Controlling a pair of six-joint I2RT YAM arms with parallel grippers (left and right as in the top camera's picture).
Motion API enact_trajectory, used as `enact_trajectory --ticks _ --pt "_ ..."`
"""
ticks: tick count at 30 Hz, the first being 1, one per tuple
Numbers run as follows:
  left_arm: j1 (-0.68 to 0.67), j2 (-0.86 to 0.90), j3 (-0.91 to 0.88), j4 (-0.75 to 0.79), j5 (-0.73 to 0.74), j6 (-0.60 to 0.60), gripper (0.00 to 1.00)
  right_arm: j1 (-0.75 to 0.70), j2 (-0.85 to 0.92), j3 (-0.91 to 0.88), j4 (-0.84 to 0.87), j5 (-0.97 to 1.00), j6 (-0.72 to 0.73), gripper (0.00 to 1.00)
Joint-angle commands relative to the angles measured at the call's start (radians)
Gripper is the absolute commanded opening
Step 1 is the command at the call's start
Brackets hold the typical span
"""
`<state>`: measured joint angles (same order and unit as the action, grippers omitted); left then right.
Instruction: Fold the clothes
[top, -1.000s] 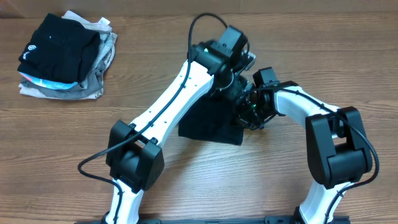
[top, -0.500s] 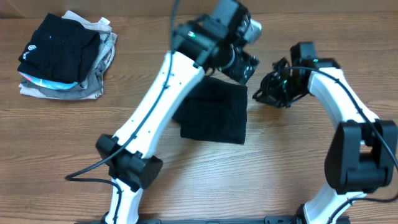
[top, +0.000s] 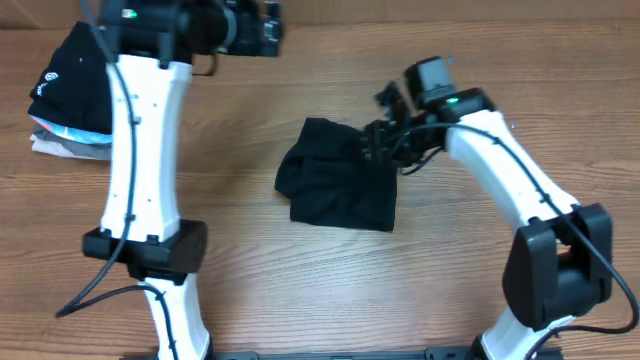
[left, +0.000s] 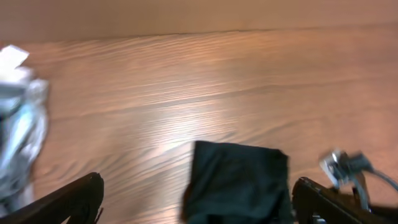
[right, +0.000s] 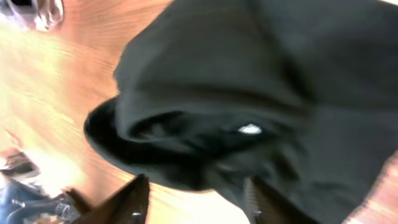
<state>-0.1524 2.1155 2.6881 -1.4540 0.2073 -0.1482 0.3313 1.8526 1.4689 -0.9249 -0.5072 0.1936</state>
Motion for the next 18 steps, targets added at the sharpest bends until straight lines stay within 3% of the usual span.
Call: enact_trajectory --ticks 1,6,12,14,18 --pt "0.052 -0.003 0.005 -0.014 0.002 -0.014 0.99 0.084 -0.01 0.012 0.031 0.15 -0.014 0.62" --pt "0.101 -0.003 0.0 -0.034 -0.005 -0.001 0.99 0.163 -0.01 0.011 0.08 0.257 -0.053 0.65" --pt "0.106 -0.002 -0.024 -0.041 -0.008 0.026 0.99 0.184 -0.01 0.011 0.097 0.275 -0.116 0.62" --pt "0.106 -0.002 -0.037 -0.038 -0.008 0.026 0.98 0.185 -0.01 0.011 0.08 0.275 -0.116 0.48" --pt "0.106 -0.002 -0.06 -0.038 -0.008 0.037 0.98 0.185 -0.01 0.011 0.005 0.275 -0.114 0.05"
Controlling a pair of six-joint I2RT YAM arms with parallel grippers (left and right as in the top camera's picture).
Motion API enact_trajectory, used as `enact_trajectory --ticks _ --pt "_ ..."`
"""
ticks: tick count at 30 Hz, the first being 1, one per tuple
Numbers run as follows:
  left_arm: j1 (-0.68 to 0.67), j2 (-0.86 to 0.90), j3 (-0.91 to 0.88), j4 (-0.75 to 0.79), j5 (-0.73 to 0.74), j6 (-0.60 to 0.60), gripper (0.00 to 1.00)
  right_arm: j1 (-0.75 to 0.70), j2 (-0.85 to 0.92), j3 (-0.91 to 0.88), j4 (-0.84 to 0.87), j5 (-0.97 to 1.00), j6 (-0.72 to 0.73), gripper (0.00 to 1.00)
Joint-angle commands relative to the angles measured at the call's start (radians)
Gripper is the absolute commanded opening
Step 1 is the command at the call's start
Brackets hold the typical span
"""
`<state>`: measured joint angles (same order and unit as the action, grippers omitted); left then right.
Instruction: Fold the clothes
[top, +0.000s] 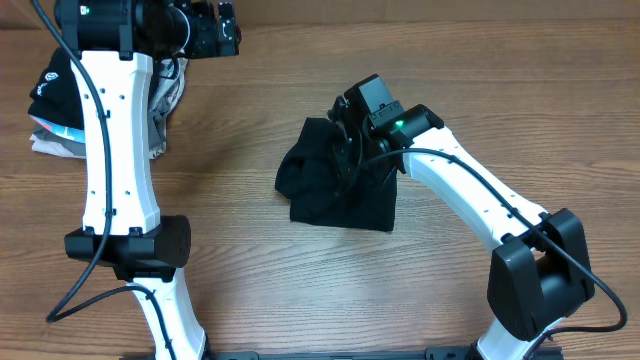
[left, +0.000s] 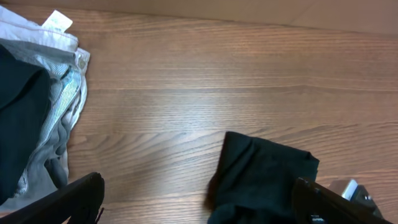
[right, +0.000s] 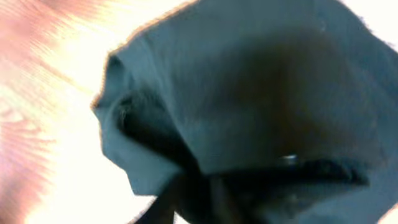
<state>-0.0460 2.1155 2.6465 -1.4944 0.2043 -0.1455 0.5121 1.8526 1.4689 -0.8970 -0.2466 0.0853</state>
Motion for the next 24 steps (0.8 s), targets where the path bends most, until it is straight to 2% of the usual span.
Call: enact_trajectory --ticks 1,10,16,17,19,22,24 --pt "0.0 -0.002 -0.024 0.002 -0.005 0.034 0.98 0.004 -0.01 0.011 -0.05 0.014 0.003 0.04" --pt "0.0 -0.002 -0.028 0.0 -0.006 0.046 0.99 -0.01 -0.01 0.011 -0.306 0.061 0.251 0.04" --pt "0.0 0.0 -0.028 0.0 -0.005 0.064 0.99 -0.034 -0.01 0.01 -0.397 0.131 0.34 0.04" --pt "0.0 0.001 -0.028 0.0 -0.005 0.064 0.99 -0.038 -0.01 0.01 -0.406 0.133 0.343 0.06" --pt "0.0 0.003 -0.028 0.0 -0.005 0.064 0.99 -0.05 -0.01 0.01 -0.423 0.134 0.356 0.22" --pt "0.0 0.005 -0.028 0.0 -0.005 0.064 1.0 -0.064 -0.011 0.011 -0.428 0.102 0.357 0.35" --pt "0.0 0.005 -0.028 0.001 -0.005 0.064 1.0 -0.071 -0.013 0.019 -0.409 0.048 0.357 0.39"
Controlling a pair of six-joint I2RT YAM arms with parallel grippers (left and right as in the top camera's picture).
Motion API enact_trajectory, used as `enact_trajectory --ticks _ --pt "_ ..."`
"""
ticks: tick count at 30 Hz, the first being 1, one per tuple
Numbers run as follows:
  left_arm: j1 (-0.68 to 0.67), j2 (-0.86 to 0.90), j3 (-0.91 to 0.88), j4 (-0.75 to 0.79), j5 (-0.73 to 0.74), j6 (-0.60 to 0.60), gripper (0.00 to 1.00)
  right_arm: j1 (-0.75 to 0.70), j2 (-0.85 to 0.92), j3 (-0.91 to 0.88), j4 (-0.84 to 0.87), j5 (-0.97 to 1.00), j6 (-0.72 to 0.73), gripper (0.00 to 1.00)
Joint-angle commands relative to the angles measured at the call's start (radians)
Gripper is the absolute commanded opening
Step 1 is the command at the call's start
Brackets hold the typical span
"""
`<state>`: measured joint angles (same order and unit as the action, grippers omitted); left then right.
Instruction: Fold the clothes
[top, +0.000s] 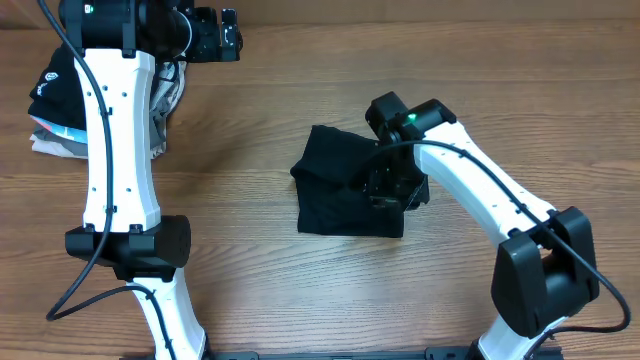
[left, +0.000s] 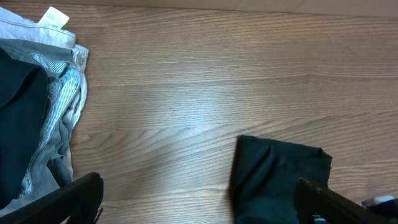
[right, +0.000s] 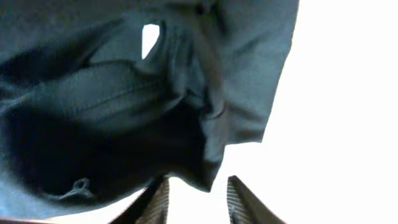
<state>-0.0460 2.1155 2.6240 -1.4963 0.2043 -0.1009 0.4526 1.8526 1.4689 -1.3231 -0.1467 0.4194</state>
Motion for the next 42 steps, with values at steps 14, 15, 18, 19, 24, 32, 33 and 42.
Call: enact_trajectory --ticks 14,15,18,19,24,32,33,42 --pt "0.0 0.006 -0.005 0.004 -0.005 0.027 1.0 0.003 -0.023 0.075 0.29 -0.15 0.157 0.5" --pt "0.0 0.006 -0.005 0.004 -0.005 0.027 1.0 0.003 -0.022 0.074 0.299 -0.143 0.162 0.52" --pt "0.0 0.006 -0.005 0.004 -0.005 0.027 1.0 0.003 -0.013 0.068 0.325 -0.139 0.164 0.52" --pt "0.0 0.006 -0.005 0.004 -0.005 0.027 1.0 0.003 -0.007 0.064 0.33 -0.129 0.185 0.52" --pt "0.0 0.006 -0.005 0.004 -0.005 0.027 1.0 0.003 0.001 0.025 0.404 -0.123 0.211 0.45" --pt "0.0 0.007 -0.005 0.002 -0.005 0.035 1.0 -0.069 -0.003 0.082 0.367 -0.124 0.2 0.04" --pt "0.0 0.007 -0.005 0.001 -0.005 0.035 1.0 -0.096 -0.003 0.098 0.35 -0.125 0.176 0.04" --pt "0.0 0.007 -0.005 0.001 -0.005 0.035 1.0 -0.312 0.009 0.103 0.32 -0.142 -0.062 0.04"
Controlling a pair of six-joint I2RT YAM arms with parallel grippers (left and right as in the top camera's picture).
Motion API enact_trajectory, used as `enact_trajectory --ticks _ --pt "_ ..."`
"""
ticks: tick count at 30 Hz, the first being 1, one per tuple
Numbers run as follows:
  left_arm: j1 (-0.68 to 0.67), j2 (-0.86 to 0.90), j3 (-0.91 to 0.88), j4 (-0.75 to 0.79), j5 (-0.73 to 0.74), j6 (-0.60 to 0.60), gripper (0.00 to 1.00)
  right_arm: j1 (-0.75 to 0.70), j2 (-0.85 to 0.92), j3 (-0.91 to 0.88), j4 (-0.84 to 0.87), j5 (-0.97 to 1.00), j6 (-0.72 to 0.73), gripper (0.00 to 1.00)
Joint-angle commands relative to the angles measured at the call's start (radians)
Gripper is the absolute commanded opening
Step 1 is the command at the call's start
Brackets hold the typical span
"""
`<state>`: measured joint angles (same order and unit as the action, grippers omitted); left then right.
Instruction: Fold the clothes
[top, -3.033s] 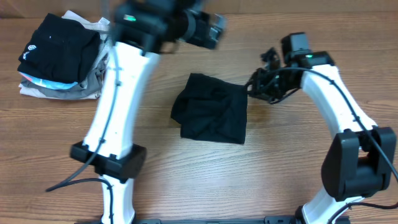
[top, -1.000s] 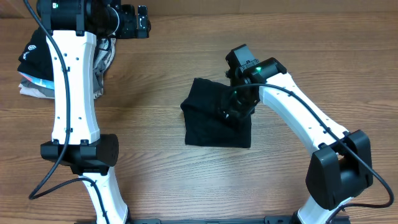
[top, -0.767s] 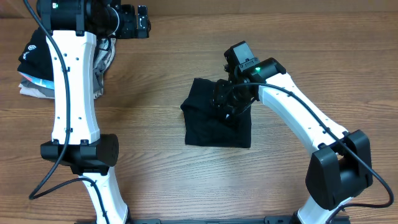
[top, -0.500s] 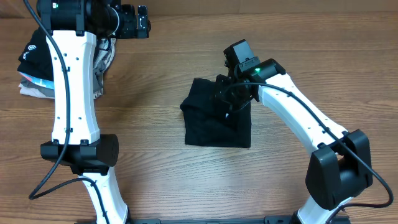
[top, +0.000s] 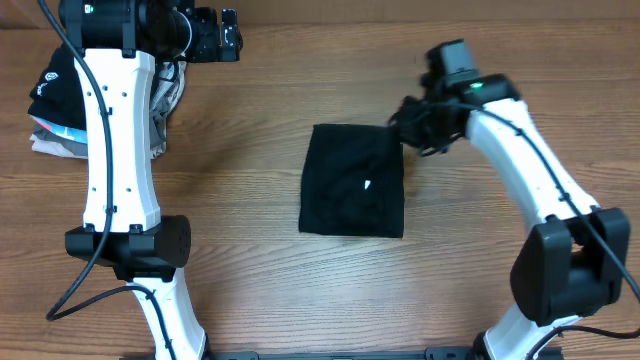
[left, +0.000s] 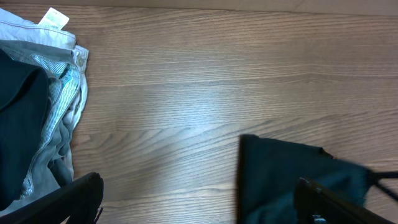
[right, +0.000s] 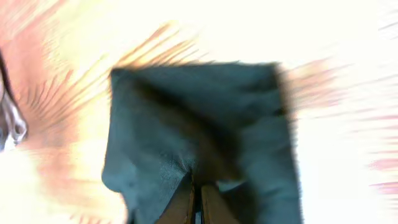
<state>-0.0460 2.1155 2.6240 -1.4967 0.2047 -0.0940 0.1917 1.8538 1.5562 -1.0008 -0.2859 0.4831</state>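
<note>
A black garment (top: 352, 180) lies as a flat, roughly rectangular fold in the middle of the table. My right gripper (top: 402, 130) is at its far right corner. In the blurred right wrist view the fingers (right: 186, 200) are pressed together with black cloth (right: 155, 124) pinched between them. My left gripper (top: 222, 32) hangs high at the far left, away from the garment. Its fingers (left: 68, 199) stand wide apart with nothing between them, and the garment's left edge (left: 273, 180) shows below it.
A pile of other clothes (top: 62, 95), black on top with grey and white beneath, lies at the far left of the wooden table (top: 240, 250). It also shows in the left wrist view as striped and grey cloth (left: 37, 118). The left arm's white links stand over the table's left part.
My right gripper was open over the garment's right middle; now it is shut on cloth at the far right corner. The garment lies flatter and more rectangular. The left arm has not moved.
The garment lay crumpled with my right gripper at its right side, and the left arm was nearer the middle. The left arm then stood at the far left by the pile. The right gripper worked over the garment, which became squarer and now lies flat.
</note>
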Motion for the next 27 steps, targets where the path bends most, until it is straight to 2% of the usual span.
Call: enact_trajectory --ticks 1,5,7,8,9,10,12,19,27 --pt "0.0 0.007 -0.005 0.002 -0.006 0.028 1.0 -0.069 0.013 0.014 -0.006 -0.003 -0.15 0.04" --pt "0.0 0.007 -0.005 0.002 -0.005 0.028 1.0 -0.124 0.051 0.014 -0.014 0.0 -0.243 0.04" --pt "0.0 0.007 -0.005 0.002 -0.005 0.028 1.0 -0.142 0.074 0.014 -0.013 0.023 -0.256 0.11" --pt "0.0 0.007 -0.005 0.001 -0.005 0.028 1.0 -0.153 0.085 0.014 -0.011 0.031 -0.257 0.27" --pt "0.0 0.007 -0.005 0.001 -0.005 0.028 1.0 -0.165 0.095 0.014 -0.01 0.029 -0.272 0.54" --pt "0.0 0.007 -0.005 0.001 -0.005 0.028 1.0 -0.173 0.101 0.014 -0.011 0.03 -0.272 0.71" --pt "0.0 0.007 -0.005 0.001 -0.005 0.028 1.0 -0.194 0.1 0.015 -0.027 0.009 -0.271 0.81" --pt "0.0 0.007 -0.005 0.003 -0.005 0.028 1.0 -0.219 0.031 0.063 -0.172 -0.219 -0.309 0.81" --pt "0.0 0.007 -0.005 0.008 -0.006 0.028 1.0 -0.075 0.013 0.014 -0.237 -0.114 -0.313 0.78"
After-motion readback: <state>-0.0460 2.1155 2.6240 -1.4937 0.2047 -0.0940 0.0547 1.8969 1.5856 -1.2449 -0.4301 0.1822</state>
